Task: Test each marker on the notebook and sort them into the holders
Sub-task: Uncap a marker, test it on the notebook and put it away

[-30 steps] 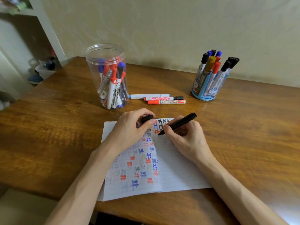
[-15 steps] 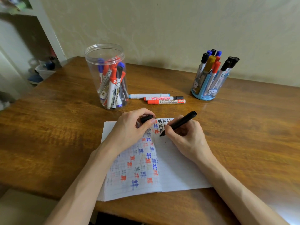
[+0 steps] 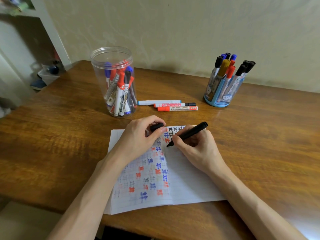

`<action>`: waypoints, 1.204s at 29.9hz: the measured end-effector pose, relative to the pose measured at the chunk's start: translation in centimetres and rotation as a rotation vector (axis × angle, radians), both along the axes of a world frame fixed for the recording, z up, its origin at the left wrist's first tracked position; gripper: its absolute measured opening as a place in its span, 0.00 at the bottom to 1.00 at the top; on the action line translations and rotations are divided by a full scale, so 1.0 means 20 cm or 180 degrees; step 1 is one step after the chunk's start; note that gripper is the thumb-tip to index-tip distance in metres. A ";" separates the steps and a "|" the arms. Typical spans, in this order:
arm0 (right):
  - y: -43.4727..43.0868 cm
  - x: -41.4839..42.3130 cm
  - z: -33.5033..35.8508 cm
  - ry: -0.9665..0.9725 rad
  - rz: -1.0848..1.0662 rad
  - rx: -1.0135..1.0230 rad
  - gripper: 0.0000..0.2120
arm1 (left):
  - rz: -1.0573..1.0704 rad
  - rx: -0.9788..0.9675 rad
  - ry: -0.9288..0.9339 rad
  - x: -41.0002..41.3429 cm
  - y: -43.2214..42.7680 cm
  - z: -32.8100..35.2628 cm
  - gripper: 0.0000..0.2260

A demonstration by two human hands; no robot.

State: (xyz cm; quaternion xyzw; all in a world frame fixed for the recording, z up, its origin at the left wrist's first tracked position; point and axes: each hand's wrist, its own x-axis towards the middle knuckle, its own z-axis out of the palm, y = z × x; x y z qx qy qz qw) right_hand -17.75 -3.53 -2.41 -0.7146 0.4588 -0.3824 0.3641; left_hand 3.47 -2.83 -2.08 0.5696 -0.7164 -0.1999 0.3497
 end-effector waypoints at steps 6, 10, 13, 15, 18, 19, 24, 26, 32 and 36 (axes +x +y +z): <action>0.00 -0.01 0.00 -0.0161 -0.0103 0.0098 0.04 | -0.0011 0.0007 -0.0006 0.00 0.00 0.00 0.10; 0.00 0.00 0.00 -0.0036 -0.0091 0.0036 0.04 | -0.0021 -0.0008 -0.0001 0.00 0.00 0.00 0.10; 0.00 0.00 0.00 0.0007 -0.0077 0.0027 0.04 | -0.0019 -0.0001 0.0006 0.00 0.00 0.00 0.10; 0.00 0.00 0.00 0.0016 -0.0082 0.0042 0.05 | -0.0035 -0.0025 0.0060 0.00 0.01 0.00 0.10; -0.01 -0.01 0.00 -0.0106 -0.0135 0.0105 0.05 | -0.0080 -0.0066 0.0188 -0.01 0.01 0.01 0.11; -0.01 -0.01 0.00 -0.0138 -0.0146 0.0121 0.05 | -0.0089 -0.0089 0.0226 -0.01 0.01 0.01 0.11; 0.00 -0.01 -0.01 -0.0125 -0.0107 0.0068 0.04 | -0.0172 -0.0132 0.0266 -0.02 0.02 0.01 0.11; 0.00 0.00 0.00 -0.0064 -0.0079 0.0038 0.04 | -0.0216 -0.0117 0.0248 -0.02 0.02 0.01 0.12; 0.00 -0.01 0.03 -0.0482 -0.0220 0.0155 0.03 | -0.0210 -0.0034 0.0517 -0.02 0.02 0.03 0.17; 0.00 -0.05 0.07 -0.1071 -0.0360 0.0223 0.03 | -0.0176 0.0003 0.0721 -0.02 0.02 0.05 0.12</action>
